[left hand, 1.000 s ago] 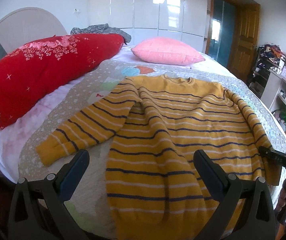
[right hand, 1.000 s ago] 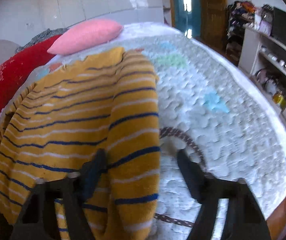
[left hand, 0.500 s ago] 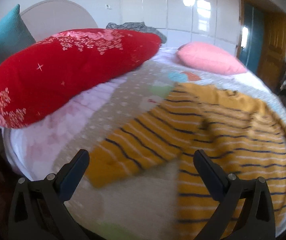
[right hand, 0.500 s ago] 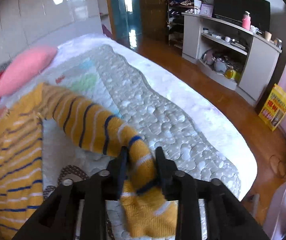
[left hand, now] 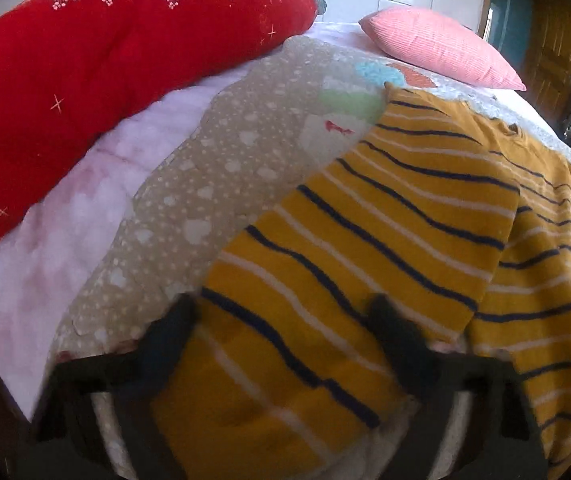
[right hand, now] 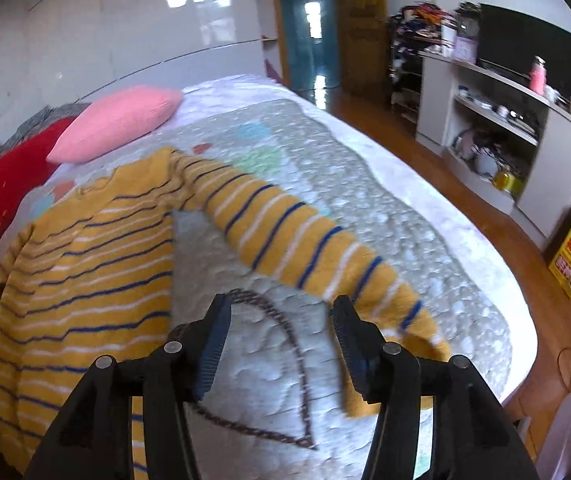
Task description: Fold small clothes
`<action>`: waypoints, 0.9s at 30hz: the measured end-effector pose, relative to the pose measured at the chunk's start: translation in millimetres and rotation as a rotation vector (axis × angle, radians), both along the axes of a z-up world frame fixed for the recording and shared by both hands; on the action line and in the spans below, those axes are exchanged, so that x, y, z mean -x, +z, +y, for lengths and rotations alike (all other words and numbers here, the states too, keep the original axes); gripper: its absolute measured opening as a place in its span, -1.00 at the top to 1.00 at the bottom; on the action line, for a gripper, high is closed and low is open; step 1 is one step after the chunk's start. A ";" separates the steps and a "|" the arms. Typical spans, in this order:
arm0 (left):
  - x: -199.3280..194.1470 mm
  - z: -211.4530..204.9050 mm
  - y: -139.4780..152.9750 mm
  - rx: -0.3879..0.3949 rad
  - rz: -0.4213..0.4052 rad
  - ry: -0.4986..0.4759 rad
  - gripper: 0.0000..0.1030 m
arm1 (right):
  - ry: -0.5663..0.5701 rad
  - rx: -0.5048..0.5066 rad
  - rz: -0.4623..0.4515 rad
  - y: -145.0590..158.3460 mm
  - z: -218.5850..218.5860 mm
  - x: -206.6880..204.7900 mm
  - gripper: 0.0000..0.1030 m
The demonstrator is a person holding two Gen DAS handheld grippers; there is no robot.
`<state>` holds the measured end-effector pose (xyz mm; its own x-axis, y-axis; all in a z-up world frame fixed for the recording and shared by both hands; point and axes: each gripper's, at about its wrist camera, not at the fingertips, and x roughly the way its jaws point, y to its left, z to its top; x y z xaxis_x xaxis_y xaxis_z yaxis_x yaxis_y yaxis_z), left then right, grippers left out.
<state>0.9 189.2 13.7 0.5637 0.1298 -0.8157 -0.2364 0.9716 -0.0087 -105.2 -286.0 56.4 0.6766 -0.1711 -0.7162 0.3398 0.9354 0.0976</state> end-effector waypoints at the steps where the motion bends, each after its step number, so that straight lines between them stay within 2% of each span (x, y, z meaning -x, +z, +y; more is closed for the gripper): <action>1: -0.7 1.3 2.8 -0.006 0.000 -0.016 0.36 | 0.006 0.007 0.006 -0.9 4.0 -1.6 -0.11; 3: -3.5 7.0 9.8 -0.027 0.011 -0.027 0.83 | 0.014 0.011 0.015 -2.7 9.5 -4.1 -0.11; 4: -6.2 12.3 13.3 -0.035 0.012 -0.024 0.83 | 0.020 0.012 0.020 -3.9 12.0 -6.4 -0.11; 6: -10.7 25.0 20.8 -0.105 0.004 0.026 0.84 | 0.034 0.019 0.026 -5.7 17.5 -10.4 -0.11; 8: -18.6 43.1 28.0 -0.211 -0.005 0.105 0.84 | 0.047 0.029 0.028 -6.1 22.8 -13.1 -0.11; 10: -20.5 58.8 32.6 -0.248 -0.007 0.165 0.84 | 0.055 0.034 0.032 -7.4 29.0 -15.5 -0.11; 11: -18.7 68.6 37.0 -0.241 -0.015 0.194 0.83 | 0.057 0.031 0.034 -8.3 31.0 -16.5 -0.11; 14: -0.1 77.1 48.2 -0.154 -0.056 0.202 0.71 | 0.071 0.019 0.035 -10.2 34.3 -16.9 -0.11; 18: 38.9 47.6 57.3 -0.017 -0.104 0.104 0.05 | 0.131 -0.052 0.040 -16.0 37.8 -15.1 -0.11; 20: 60.6 22.3 59.4 0.099 -0.125 0.017 -0.18 | 0.158 -0.096 0.040 -19.4 39.1 -12.8 -0.11; 21: 64.0 14.3 57.6 0.131 -0.127 -0.006 -0.26 | 0.170 -0.122 0.039 -21.5 38.9 -9.6 -0.11; 25: 85.3 -33.0 43.0 0.330 -0.095 -0.141 -0.27 | 0.212 -0.217 0.040 -29.9 39.2 1.3 -0.14; 27: 89.2 -52.5 33.7 0.386 -0.075 -0.189 -0.27 | 0.222 -0.237 0.052 -35.1 40.4 5.7 -0.16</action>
<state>-88.3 136.7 47.5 0.6078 -0.2884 -0.7398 -0.0391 0.9197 -0.3907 -110.9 -245.6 21.3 0.6401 0.1517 -0.7532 0.1406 0.9406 0.3089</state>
